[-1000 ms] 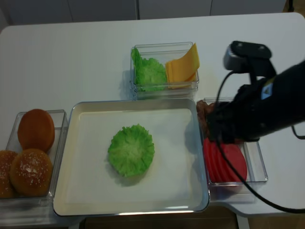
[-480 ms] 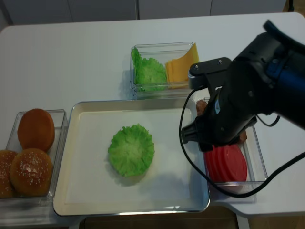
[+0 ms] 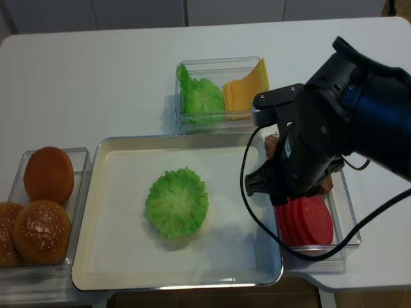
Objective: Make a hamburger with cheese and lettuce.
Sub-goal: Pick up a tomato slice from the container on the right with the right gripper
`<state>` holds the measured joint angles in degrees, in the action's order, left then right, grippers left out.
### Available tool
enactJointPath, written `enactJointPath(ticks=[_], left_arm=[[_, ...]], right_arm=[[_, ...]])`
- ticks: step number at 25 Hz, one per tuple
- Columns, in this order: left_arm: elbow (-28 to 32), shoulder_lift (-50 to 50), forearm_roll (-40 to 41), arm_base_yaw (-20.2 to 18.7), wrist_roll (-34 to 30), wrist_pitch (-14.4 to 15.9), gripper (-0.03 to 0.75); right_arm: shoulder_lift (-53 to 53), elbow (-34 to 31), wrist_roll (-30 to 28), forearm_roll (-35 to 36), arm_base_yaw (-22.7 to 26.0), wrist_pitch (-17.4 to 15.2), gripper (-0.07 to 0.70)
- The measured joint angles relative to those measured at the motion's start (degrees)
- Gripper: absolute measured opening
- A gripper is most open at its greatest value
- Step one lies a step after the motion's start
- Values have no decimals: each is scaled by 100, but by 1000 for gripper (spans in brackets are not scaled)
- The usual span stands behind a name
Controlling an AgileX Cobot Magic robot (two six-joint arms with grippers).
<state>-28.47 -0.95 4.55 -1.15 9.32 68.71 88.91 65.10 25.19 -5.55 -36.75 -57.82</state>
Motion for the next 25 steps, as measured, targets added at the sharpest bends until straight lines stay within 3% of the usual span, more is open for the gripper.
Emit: enactJointPath(ticks=[25], left_arm=[[0,0,0,0,0,0,362]], right_arm=[[143,5,-157,3,0,89,230]])
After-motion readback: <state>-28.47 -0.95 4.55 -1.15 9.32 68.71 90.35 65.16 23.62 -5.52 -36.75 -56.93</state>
